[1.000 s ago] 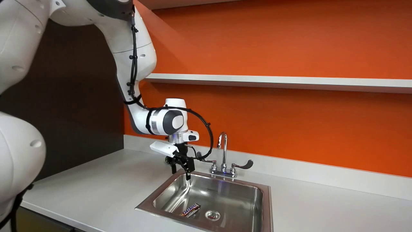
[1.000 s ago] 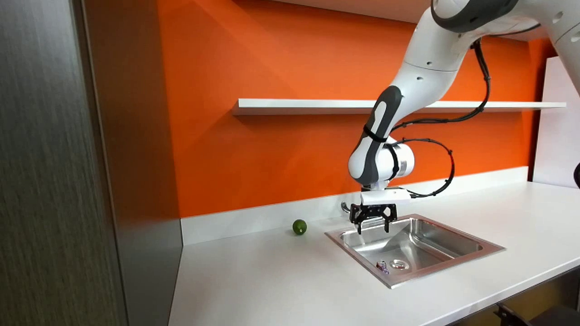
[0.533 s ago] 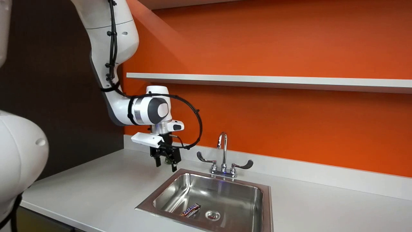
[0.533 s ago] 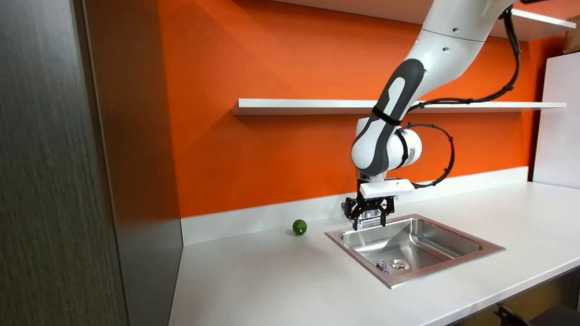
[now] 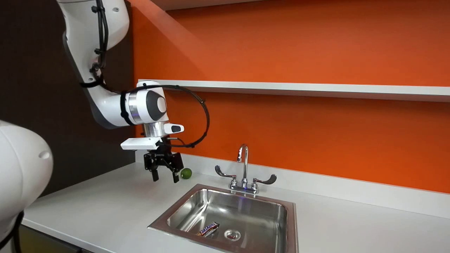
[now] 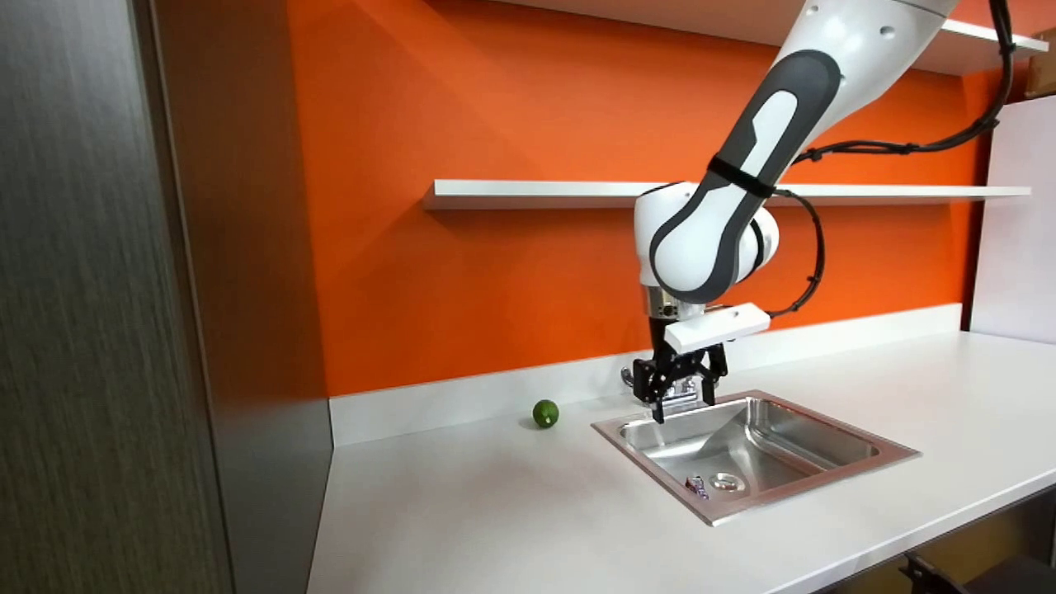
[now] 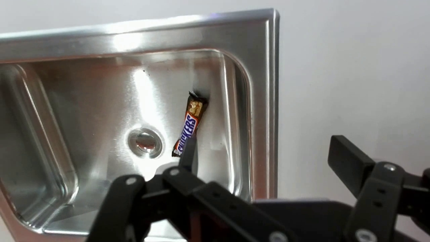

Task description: Put the packet in the sink

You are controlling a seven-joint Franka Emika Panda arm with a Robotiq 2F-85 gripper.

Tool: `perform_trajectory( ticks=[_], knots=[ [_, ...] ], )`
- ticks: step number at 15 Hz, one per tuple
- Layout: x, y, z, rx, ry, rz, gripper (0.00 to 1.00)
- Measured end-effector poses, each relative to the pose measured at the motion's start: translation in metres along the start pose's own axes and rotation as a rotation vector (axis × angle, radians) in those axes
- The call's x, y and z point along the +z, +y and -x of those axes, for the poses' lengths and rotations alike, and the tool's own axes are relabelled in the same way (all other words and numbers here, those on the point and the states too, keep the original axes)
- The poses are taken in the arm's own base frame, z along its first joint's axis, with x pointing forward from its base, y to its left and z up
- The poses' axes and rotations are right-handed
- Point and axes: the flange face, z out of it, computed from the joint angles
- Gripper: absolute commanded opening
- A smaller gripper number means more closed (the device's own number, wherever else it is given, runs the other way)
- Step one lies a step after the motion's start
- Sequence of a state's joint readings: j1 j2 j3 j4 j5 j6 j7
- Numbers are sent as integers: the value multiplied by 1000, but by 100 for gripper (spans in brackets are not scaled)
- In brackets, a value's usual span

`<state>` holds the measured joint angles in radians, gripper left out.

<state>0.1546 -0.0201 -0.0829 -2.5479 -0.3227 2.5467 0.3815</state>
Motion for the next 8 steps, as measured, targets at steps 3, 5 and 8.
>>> perform_trajectory(
  ticks=[3, 5, 8],
  knots=[
    [-5, -11, 17, -24, -57, 19, 100],
    [-6, -17, 26, -26, -77, 12, 100],
    [-6, -22, 36, -29, -89, 7, 100]
  ],
)
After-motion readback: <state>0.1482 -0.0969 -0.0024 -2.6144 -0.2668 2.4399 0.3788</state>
